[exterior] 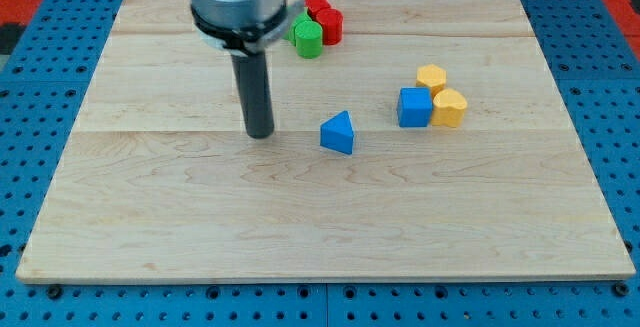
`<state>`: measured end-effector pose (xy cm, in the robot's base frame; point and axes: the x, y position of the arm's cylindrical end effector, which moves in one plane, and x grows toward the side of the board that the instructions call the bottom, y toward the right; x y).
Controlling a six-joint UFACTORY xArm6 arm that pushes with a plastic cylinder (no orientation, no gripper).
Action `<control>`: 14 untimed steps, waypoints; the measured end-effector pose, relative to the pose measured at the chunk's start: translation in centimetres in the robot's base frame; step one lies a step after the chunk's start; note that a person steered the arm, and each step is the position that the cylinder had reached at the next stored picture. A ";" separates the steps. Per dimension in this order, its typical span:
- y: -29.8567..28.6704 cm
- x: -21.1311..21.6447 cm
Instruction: Move the blue triangle to the bottom of the yellow heart
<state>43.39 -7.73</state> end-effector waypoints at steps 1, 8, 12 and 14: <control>5.3 1.7; 17.7 6.8; 15.7 9.8; 18.9 5.4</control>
<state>48.80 11.15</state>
